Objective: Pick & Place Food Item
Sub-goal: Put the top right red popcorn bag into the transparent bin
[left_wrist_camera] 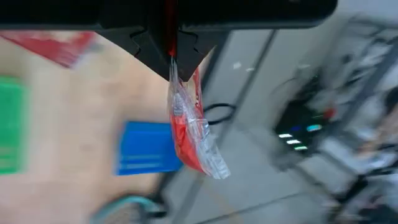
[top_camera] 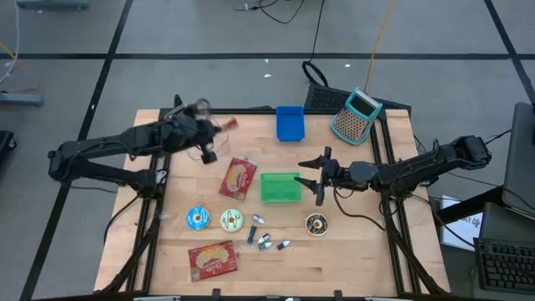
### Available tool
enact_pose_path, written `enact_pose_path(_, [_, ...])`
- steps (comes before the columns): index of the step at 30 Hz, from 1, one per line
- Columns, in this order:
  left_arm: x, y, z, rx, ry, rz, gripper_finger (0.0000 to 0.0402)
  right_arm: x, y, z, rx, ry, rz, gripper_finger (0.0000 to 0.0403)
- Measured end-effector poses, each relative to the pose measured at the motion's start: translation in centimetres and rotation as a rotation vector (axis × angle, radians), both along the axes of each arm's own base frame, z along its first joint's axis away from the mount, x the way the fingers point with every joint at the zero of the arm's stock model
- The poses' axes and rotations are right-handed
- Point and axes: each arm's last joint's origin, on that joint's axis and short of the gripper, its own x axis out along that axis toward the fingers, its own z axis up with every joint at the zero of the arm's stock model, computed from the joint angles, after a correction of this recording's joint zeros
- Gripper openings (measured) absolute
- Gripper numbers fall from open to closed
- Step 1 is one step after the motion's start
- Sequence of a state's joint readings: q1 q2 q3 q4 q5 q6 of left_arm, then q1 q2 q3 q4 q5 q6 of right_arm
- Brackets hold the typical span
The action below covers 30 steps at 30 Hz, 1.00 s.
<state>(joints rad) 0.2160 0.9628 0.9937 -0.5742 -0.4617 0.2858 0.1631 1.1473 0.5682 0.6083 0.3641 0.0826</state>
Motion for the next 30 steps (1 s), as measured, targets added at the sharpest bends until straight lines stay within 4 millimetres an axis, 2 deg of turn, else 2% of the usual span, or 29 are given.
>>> enact_pose_path(4, [-2.9,0.8,-0.1,0.07,-0.016,0.159,0.0002,0.0,0.0,-0.2,-0.01,0.023,0.0,0.0215])
enact_pose_path(8, [-4.3,1.6,-1.2,0.076,-0.007,0.22,0.0001,0.0,0.0,-0.2,-0.012,0.025,0.0,0.0213])
enact_pose_path(16, [-4.6,3.6,-7.3,0.019,0.07,0.297,0.0001,0.0,0.0,-0.2,0.001,0.015,0.0,0.0212])
enact_pose_path(18, [-4.8,4.0,-8.2,0.017,0.073,0.325,0.0001,0.0,0.0,-0.2,0.007,0.014,-0.001,0.0212])
enact_pose_path(22, [-5.3,4.7,-8.6,0.021,0.074,0.392,0.0001,0.0,0.0,-0.2,0.007,0.014,0.0,0.0211])
enact_pose_path(26, [-5.3,5.1,-8.7,-0.02,-0.005,0.513,0.0001,0.0,0.0,-0.2,0.007,0.014,0.001,0.0211])
enact_pose_path(30, [-4.8,5.4,-9.2,-0.037,0.004,0.521,0.0002,0.0,0.0,-0.2,0.003,0.015,0.001,0.021])
